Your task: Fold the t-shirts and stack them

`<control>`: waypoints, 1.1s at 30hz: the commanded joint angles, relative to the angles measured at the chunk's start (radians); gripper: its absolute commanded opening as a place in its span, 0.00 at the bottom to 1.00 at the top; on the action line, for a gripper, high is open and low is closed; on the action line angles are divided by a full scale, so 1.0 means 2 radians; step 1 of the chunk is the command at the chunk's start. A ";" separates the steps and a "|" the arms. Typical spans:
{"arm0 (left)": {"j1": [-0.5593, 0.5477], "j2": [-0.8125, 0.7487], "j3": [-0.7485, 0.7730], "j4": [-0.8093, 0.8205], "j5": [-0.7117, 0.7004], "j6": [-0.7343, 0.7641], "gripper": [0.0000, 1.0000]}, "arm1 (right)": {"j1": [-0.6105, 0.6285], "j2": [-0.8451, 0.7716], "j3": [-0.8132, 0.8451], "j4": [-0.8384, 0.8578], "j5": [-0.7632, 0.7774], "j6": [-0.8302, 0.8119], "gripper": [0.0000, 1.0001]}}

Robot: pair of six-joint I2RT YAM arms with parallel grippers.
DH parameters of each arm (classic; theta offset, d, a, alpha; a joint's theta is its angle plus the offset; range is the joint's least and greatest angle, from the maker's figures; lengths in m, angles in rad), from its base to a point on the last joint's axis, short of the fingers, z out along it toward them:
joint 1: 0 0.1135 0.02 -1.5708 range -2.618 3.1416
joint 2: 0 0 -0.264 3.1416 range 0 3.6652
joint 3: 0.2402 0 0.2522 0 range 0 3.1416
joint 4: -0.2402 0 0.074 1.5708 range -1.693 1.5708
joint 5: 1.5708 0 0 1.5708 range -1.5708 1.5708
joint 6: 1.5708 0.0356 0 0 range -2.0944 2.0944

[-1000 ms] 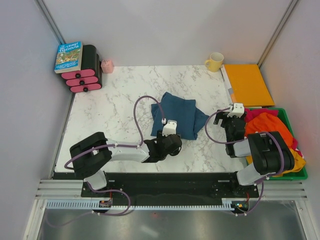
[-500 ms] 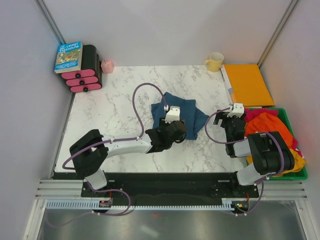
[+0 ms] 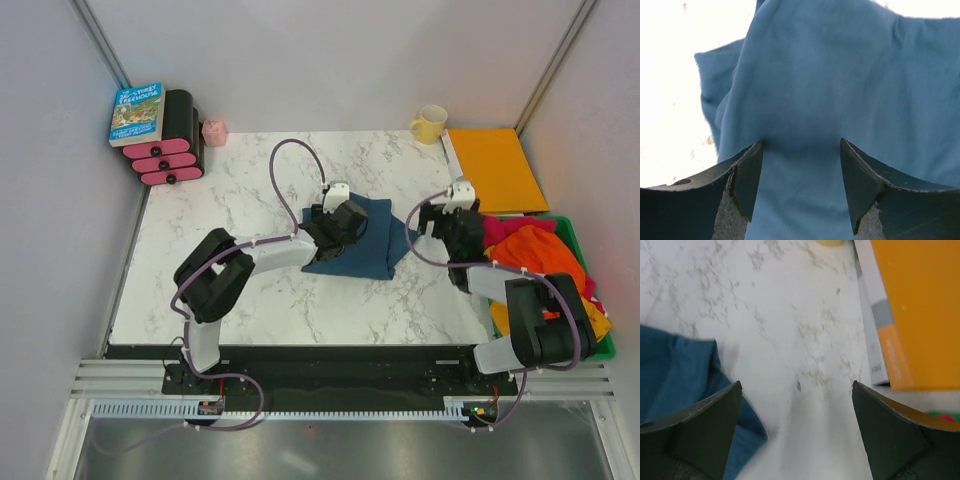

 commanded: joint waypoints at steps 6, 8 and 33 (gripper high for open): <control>0.027 0.033 0.046 0.010 0.018 0.010 0.69 | 0.004 0.007 0.181 -0.277 -0.126 -0.047 0.98; 0.029 0.041 0.046 -0.002 0.018 0.007 0.69 | 0.004 0.036 0.197 -0.307 -0.146 -0.035 0.98; 0.038 0.085 0.027 -0.016 0.064 -0.036 0.67 | 0.029 0.110 0.231 -0.354 -0.232 0.084 0.98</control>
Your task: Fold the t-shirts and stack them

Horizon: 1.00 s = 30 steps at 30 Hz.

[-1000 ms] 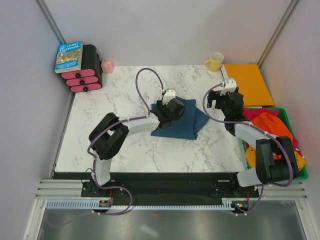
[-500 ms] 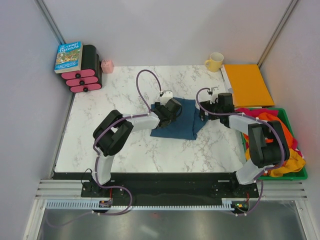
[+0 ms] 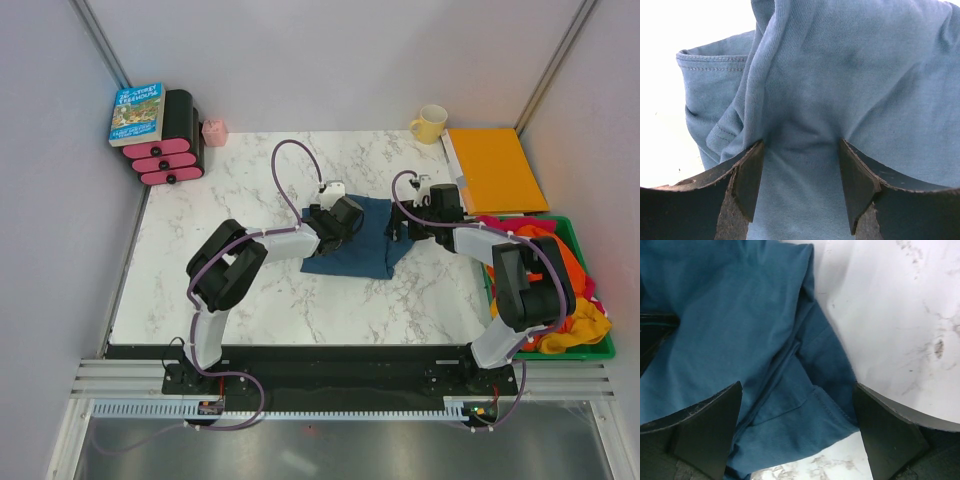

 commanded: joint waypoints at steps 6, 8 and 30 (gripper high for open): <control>0.003 0.022 -0.007 -0.018 0.036 -0.030 0.67 | 0.006 0.036 0.027 -0.026 -0.052 0.046 0.98; 0.002 0.020 -0.008 -0.017 0.037 -0.030 0.67 | 0.007 0.039 0.029 -0.035 -0.051 0.057 0.98; -0.006 0.002 -0.022 -0.015 0.025 -0.030 0.66 | 0.093 0.076 0.049 -0.095 0.043 0.091 0.56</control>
